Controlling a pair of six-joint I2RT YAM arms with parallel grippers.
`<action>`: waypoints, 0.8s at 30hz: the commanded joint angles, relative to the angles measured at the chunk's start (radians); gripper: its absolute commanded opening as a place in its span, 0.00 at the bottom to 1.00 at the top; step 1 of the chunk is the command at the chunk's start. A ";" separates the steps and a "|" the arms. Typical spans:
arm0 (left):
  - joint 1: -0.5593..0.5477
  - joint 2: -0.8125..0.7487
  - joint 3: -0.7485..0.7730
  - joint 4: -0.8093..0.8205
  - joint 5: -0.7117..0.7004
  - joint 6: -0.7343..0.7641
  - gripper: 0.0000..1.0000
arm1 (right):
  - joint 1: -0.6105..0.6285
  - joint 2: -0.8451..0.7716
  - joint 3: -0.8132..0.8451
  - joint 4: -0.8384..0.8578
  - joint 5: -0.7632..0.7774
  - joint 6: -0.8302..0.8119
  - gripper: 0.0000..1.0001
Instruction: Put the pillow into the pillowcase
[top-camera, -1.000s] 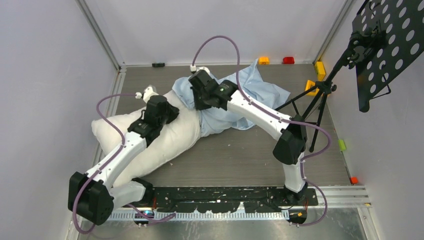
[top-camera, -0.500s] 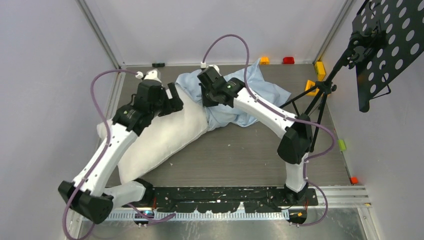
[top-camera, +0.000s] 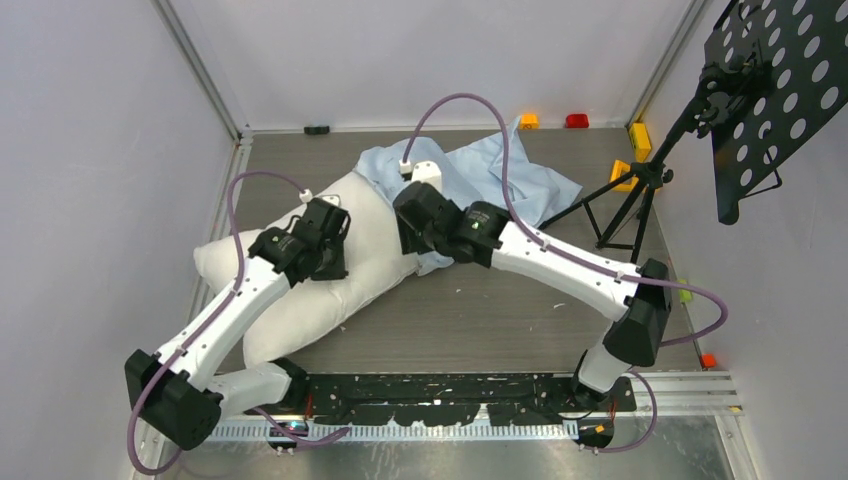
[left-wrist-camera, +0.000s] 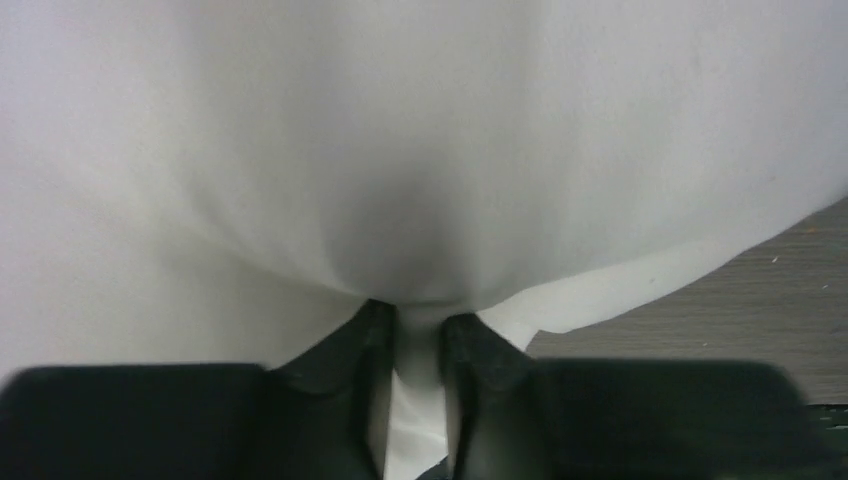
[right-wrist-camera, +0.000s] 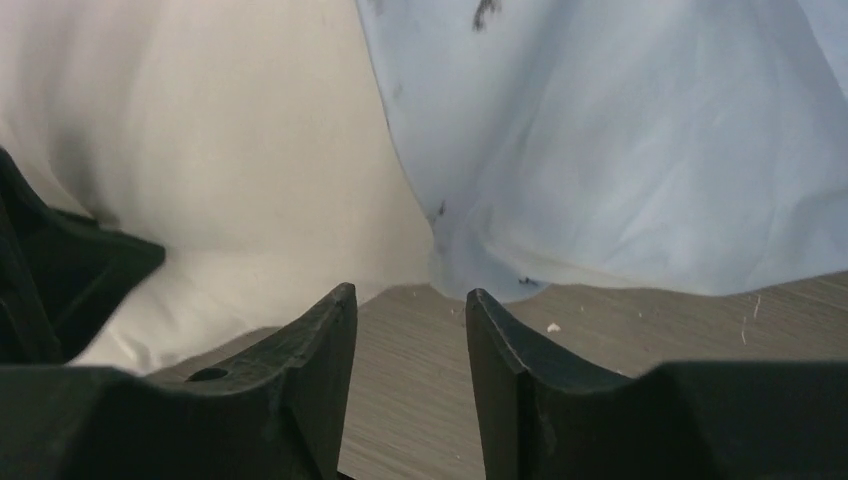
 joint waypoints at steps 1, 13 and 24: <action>-0.003 0.027 -0.002 0.078 0.007 -0.026 0.13 | 0.050 -0.083 -0.154 0.061 0.155 0.080 0.51; -0.003 -0.014 -0.036 0.095 0.003 -0.042 0.00 | 0.051 -0.004 -0.409 0.399 0.142 0.152 0.61; -0.003 -0.030 0.009 0.062 -0.060 -0.001 0.00 | 0.020 0.056 -0.276 0.177 0.366 0.171 0.12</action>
